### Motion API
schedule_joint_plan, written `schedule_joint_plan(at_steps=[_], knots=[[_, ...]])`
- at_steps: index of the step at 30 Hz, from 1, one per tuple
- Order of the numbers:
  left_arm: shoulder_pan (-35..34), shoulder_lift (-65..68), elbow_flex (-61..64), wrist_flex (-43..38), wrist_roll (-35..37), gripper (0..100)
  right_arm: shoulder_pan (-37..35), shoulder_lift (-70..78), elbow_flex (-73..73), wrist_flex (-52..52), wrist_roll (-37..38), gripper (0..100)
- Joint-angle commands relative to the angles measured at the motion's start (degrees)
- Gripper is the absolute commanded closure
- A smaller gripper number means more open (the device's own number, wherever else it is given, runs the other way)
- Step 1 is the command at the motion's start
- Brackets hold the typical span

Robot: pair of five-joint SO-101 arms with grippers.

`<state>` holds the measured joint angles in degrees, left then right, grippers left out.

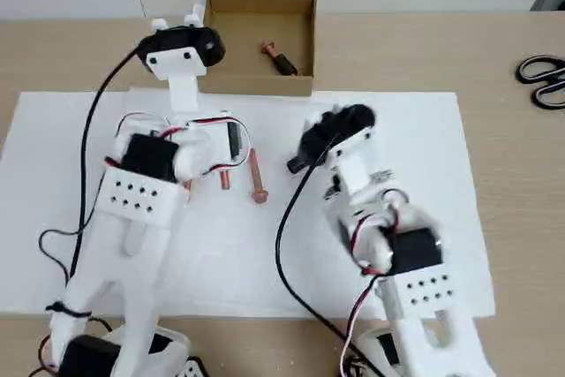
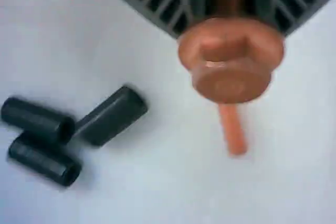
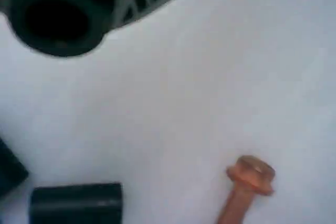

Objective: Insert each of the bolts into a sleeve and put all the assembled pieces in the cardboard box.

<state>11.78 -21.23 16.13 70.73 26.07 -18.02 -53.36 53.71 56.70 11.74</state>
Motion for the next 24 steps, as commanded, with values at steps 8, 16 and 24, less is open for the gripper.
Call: schedule_joint_plan(at_steps=[8,16,24], knots=[[1.05,-11.87,8.13,-11.78,3.08,99,-4.35,-14.2,18.02,-22.81,-16.44,99.5],[9.14,-15.65,8.04,-11.52,3.08,99,-9.63,-23.78,33.85,-41.1,-14.24,99.5],[16.18,-17.05,8.13,-11.52,2.73,99,-10.42,-28.18,36.57,-37.76,-14.59,99.5]])
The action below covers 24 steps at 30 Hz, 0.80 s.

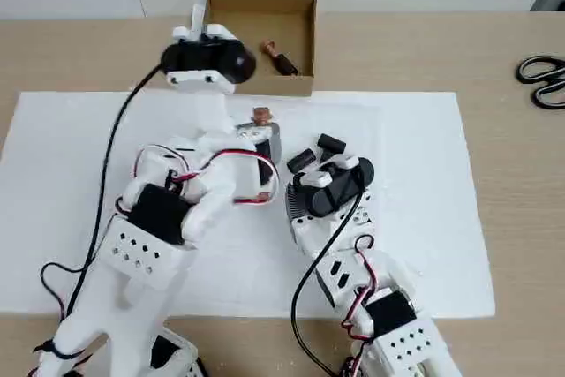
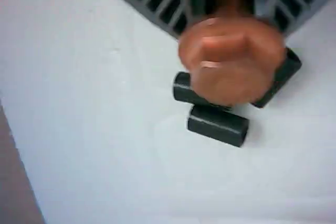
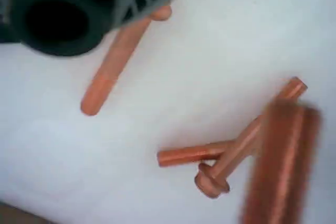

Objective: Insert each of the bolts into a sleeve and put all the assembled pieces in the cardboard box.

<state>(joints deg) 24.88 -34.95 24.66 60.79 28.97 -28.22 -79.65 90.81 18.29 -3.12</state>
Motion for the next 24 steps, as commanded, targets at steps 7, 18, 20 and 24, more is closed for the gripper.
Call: schedule_joint_plan(at_steps=[7,18,20,24], knots=[[2.81,-12.4,11.82,-14.95,-2.29,99,-0.22,-2.42,-0.7,0.92,0.26,99.5],[2.46,-17.67,25.98,-30.15,-3.78,99,-0.4,-2.24,-0.79,0.84,0.18,99.5],[2.46,-17.67,26.68,-31.38,-3.78,99,-1.27,-2.24,-0.79,0.84,0.18,99.5],[2.46,-17.67,29.23,-35.16,-3.87,99,-3.74,-2.15,-0.79,0.92,0.26,99.5]])
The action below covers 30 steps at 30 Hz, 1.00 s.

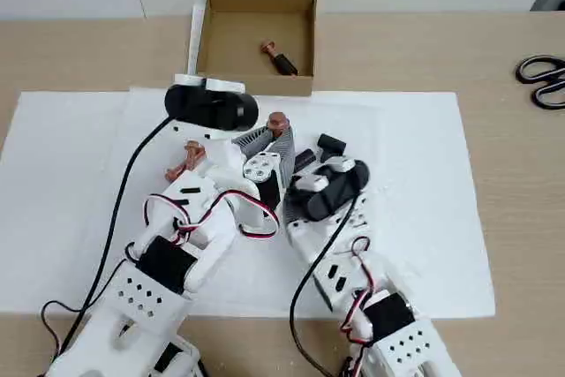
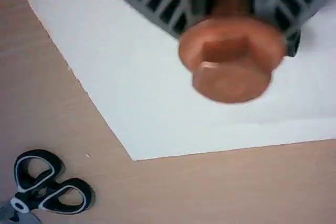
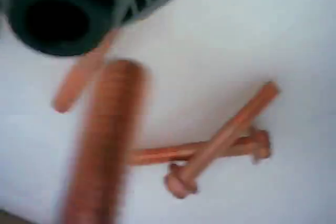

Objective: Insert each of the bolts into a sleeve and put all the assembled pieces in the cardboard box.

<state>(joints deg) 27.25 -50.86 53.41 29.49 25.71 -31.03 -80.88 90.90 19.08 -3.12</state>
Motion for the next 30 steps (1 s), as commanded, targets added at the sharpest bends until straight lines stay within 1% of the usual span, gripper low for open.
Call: schedule_joint_plan(at_steps=[1,4,7,15,20,30], knots=[[0.09,-1.76,1.27,-4.92,-0.62,99,-0.92,-1.01,-0.88,0.13,0.26,99.5],[0.09,-1.85,4.09,-7.74,-0.97,99,-0.92,-1.1,-0.88,0.13,0.26,99.5],[0.09,-2.11,6.11,-9.14,-3.34,99,-0.92,-1.19,-0.88,0.13,0.26,99.5],[0.79,-2.11,8.57,-12.04,-3.25,99,-0.92,-1.19,-0.88,0.13,0.26,99.5],[3.52,-2.11,8.57,-11.96,-3.25,99,-0.92,-1.19,-0.88,0.13,0.26,99.5],[3.25,-2.11,9.89,-11.16,-3.43,99,-0.84,-1.19,-0.88,0.13,0.26,99.5]])
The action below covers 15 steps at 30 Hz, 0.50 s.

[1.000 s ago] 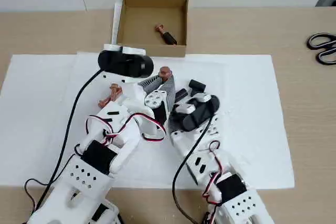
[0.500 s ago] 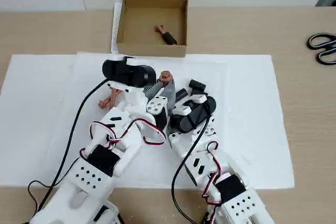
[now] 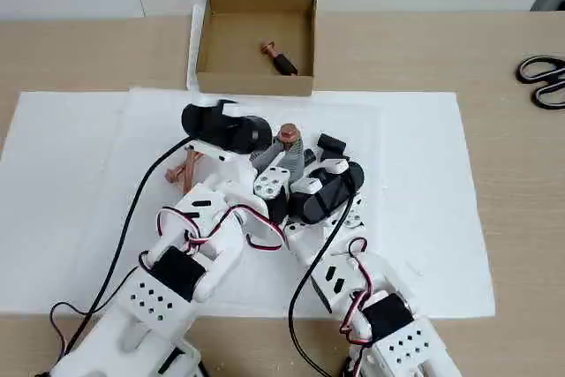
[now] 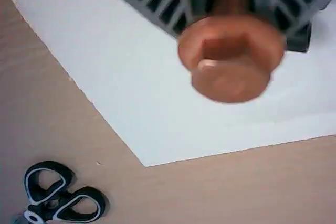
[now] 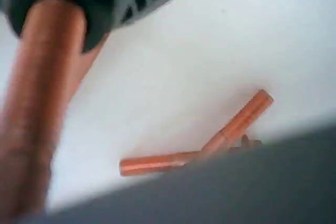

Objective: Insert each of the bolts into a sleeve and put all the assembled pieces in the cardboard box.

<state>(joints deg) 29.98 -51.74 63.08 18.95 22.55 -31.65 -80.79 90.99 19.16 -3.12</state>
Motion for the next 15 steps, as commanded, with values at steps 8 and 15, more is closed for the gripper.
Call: schedule_joint_plan(at_steps=[8,15], knots=[[0.53,-1.32,1.98,-0.62,-0.26,99,-0.22,-1.27,-0.97,0.04,0.26,99.5],[0.53,-1.32,1.98,1.41,-0.35,99,0.48,-1.27,-0.97,-0.04,0.26,99.5]])
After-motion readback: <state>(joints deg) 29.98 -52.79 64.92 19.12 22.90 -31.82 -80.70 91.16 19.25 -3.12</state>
